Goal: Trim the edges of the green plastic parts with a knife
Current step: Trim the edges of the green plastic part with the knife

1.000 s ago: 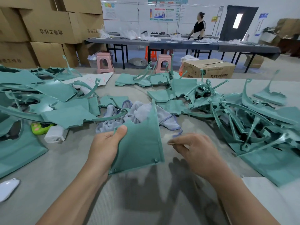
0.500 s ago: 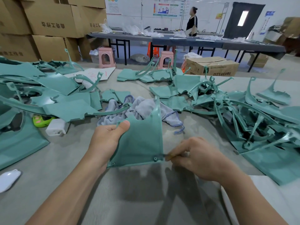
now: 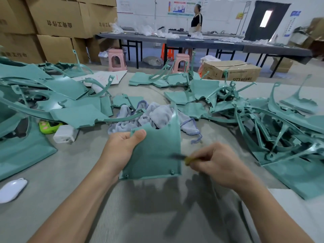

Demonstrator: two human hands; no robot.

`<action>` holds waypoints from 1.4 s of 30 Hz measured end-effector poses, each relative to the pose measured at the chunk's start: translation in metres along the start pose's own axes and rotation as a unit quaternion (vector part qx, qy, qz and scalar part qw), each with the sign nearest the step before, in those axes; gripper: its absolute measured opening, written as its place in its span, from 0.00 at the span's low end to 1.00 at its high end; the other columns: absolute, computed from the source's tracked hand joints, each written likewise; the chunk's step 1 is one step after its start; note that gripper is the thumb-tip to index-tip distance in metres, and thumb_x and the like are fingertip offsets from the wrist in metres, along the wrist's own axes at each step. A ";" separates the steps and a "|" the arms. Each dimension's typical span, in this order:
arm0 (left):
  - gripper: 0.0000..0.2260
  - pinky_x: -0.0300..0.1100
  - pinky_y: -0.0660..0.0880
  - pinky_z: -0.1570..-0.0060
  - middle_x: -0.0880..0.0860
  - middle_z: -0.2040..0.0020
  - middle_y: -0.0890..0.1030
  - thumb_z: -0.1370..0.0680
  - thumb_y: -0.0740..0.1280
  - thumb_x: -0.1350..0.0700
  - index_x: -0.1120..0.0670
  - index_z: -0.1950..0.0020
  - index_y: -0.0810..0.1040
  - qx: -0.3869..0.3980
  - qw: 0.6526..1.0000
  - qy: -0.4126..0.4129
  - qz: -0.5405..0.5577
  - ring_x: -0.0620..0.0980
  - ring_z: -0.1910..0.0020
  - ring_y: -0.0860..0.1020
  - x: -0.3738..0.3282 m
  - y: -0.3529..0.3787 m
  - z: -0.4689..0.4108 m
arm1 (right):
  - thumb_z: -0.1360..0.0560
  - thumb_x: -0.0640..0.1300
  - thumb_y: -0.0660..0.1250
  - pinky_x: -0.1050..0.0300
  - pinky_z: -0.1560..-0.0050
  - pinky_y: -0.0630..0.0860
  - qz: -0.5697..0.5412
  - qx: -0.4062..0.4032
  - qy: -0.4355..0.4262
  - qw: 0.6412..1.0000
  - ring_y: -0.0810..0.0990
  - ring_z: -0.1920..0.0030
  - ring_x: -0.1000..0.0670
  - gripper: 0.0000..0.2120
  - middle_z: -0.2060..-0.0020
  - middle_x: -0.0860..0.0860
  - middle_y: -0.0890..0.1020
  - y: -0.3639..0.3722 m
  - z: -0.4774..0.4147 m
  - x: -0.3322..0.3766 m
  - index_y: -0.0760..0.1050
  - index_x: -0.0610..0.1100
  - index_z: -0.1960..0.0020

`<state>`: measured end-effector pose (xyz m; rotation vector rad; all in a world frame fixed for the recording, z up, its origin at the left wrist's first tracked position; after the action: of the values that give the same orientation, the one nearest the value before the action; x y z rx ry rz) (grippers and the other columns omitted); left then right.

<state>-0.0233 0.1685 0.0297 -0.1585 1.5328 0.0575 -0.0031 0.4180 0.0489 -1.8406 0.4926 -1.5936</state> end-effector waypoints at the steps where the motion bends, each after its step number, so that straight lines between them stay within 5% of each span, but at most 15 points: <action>1: 0.18 0.66 0.79 0.51 0.63 0.60 0.86 0.24 0.72 0.44 0.60 0.59 0.86 0.003 1.000 -0.008 0.000 0.66 0.59 0.85 0.001 -0.001 -0.001 | 0.27 0.43 0.75 0.48 0.64 0.78 -0.048 -0.050 0.024 0.997 0.78 0.69 0.51 0.08 0.68 0.47 0.84 -0.002 -0.001 -0.005 0.87 0.55 0.60; 5: 0.20 0.66 0.80 0.51 0.62 0.59 0.86 0.27 0.72 0.43 0.61 0.58 0.86 0.037 0.999 -0.022 -0.010 0.66 0.58 0.85 0.003 0.008 0.002 | 0.26 0.36 0.74 0.50 0.62 0.75 -0.142 -0.119 0.021 0.982 0.78 0.66 0.50 0.09 0.67 0.45 0.85 -0.006 -0.002 -0.006 0.87 0.48 0.60; 9: 0.23 0.67 0.79 0.49 0.64 0.57 0.86 0.27 0.72 0.43 0.65 0.55 0.84 0.028 0.999 -0.021 0.012 0.68 0.55 0.84 0.002 0.007 0.003 | 0.30 0.31 0.74 0.59 0.61 0.73 -0.199 0.108 -0.042 0.973 0.77 0.67 0.52 0.09 0.67 0.41 0.84 0.005 0.004 0.009 0.88 0.43 0.58; 12: 0.20 0.65 0.79 0.48 0.63 0.57 0.86 0.24 0.71 0.45 0.65 0.54 0.85 0.031 0.999 -0.030 0.020 0.69 0.54 0.83 0.002 0.004 0.002 | 0.32 0.36 0.74 0.68 0.68 0.67 -0.092 0.202 -0.058 0.973 0.72 0.71 0.59 0.09 0.73 0.55 0.81 0.018 0.010 0.010 0.88 0.49 0.61; 16: 0.20 0.64 0.79 0.48 0.64 0.57 0.86 0.25 0.72 0.46 0.64 0.54 0.85 0.046 0.998 -0.047 0.024 0.67 0.55 0.84 0.004 0.004 0.003 | 0.28 0.35 0.75 0.47 0.64 0.74 -0.179 -0.045 0.033 0.982 0.75 0.68 0.43 0.07 0.69 0.44 0.84 -0.003 -0.002 -0.013 0.88 0.45 0.61; 18: 0.18 0.62 0.80 0.48 0.63 0.57 0.86 0.23 0.71 0.47 0.64 0.54 0.85 0.051 0.997 -0.057 0.028 0.65 0.56 0.85 0.007 0.007 0.004 | 0.28 0.35 0.74 0.46 0.61 0.73 -0.150 -0.148 0.033 0.977 0.77 0.67 0.47 0.07 0.66 0.45 0.86 -0.020 -0.002 -0.019 0.87 0.45 0.61; 19: 0.18 0.63 0.80 0.48 0.63 0.57 0.86 0.22 0.71 0.48 0.64 0.54 0.85 0.053 0.996 -0.060 0.029 0.66 0.55 0.85 0.008 0.009 0.004 | 0.29 0.33 0.74 0.51 0.61 0.73 -0.179 -0.130 0.017 0.975 0.79 0.67 0.52 0.08 0.65 0.46 0.86 -0.021 -0.003 -0.018 0.87 0.44 0.62; 23: 0.21 0.59 0.82 0.53 0.64 0.56 0.86 0.27 0.72 0.44 0.63 0.56 0.85 0.066 0.996 -0.053 0.032 0.66 0.56 0.85 0.010 0.012 0.005 | 0.34 0.33 0.75 0.62 0.64 0.72 -0.193 0.174 -0.010 0.966 0.78 0.67 0.54 0.09 0.68 0.47 0.85 0.015 0.011 0.008 0.88 0.46 0.63; 26: 0.24 0.53 0.81 0.58 0.63 0.58 0.86 0.36 0.73 0.38 0.60 0.59 0.86 0.076 0.996 -0.047 0.026 0.61 0.61 0.85 0.008 0.008 0.004 | 0.30 0.36 0.77 0.51 0.61 0.69 -0.164 0.013 0.024 0.986 0.75 0.66 0.47 0.07 0.68 0.43 0.85 0.005 -0.001 -0.006 0.88 0.47 0.61; 29: 0.31 0.53 0.79 0.56 0.65 0.57 0.85 0.39 0.77 0.36 0.64 0.56 0.84 0.088 0.994 -0.052 0.043 0.61 0.62 0.83 0.008 0.012 0.007 | 0.25 0.34 0.72 0.48 0.58 0.68 -0.310 -0.164 0.066 0.934 0.74 0.66 0.47 0.09 0.70 0.42 0.82 -0.016 -0.004 -0.021 0.87 0.42 0.62; 33: 0.31 0.44 0.68 0.69 0.59 0.72 0.77 0.38 0.74 0.34 0.63 0.70 0.74 0.012 0.999 0.042 0.006 0.51 0.73 0.71 0.000 0.014 0.010 | 0.28 0.37 0.71 0.46 0.43 0.77 -0.557 0.011 0.075 0.827 0.82 0.50 0.41 0.04 0.53 0.39 0.84 0.003 0.000 -0.007 0.84 0.37 0.60; 36: 0.30 0.37 0.54 0.76 0.46 0.76 0.60 0.32 0.69 0.32 0.54 0.73 0.60 -0.037 0.990 0.131 -0.048 0.46 0.75 0.57 -0.008 0.013 0.015 | 0.33 0.37 0.76 0.40 0.36 0.75 -0.540 0.057 0.054 0.838 0.81 0.44 0.38 0.05 0.50 0.37 0.83 0.015 0.001 0.004 0.84 0.35 0.59; 39: 0.22 0.47 0.71 0.78 0.51 0.73 0.77 0.31 0.71 0.37 0.56 0.68 0.77 -0.010 0.990 0.134 -0.044 0.52 0.75 0.73 -0.006 0.018 0.019 | 0.35 0.42 0.75 0.46 0.43 0.78 -0.544 -0.013 0.075 0.836 0.81 0.51 0.44 0.08 0.57 0.43 0.84 0.016 -0.003 0.001 0.86 0.38 0.60; 41: 0.10 0.49 0.81 0.66 0.52 0.58 0.87 0.32 0.74 0.48 0.47 0.52 0.86 0.049 0.993 0.103 -0.007 0.56 0.60 0.86 -0.007 0.026 0.021 | 0.34 0.42 0.74 0.46 0.43 0.77 -0.555 -0.040 0.077 0.827 0.82 0.53 0.45 0.07 0.58 0.43 0.85 0.014 -0.004 -0.002 0.86 0.38 0.60; 42: 0.15 0.47 0.83 0.60 0.51 0.53 0.87 0.32 0.74 0.54 0.43 0.46 0.85 0.082 0.993 0.087 0.017 0.54 0.54 0.86 -0.005 0.030 0.021 | 0.33 0.41 0.74 0.47 0.44 0.78 -0.559 -0.046 0.073 0.824 0.83 0.54 0.45 0.06 0.58 0.43 0.85 0.013 -0.005 -0.003 0.86 0.38 0.60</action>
<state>-0.0070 0.2012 0.0334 -0.0063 1.7065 -0.0580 -0.0064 0.4093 0.0379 -2.2241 -0.6339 -2.4657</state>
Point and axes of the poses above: each hand's wrist, its own z-axis away from the middle knuckle, its own y-axis out of the palm, x = y × z, the point moved 6 cm from there along -z, towards the middle knuckle
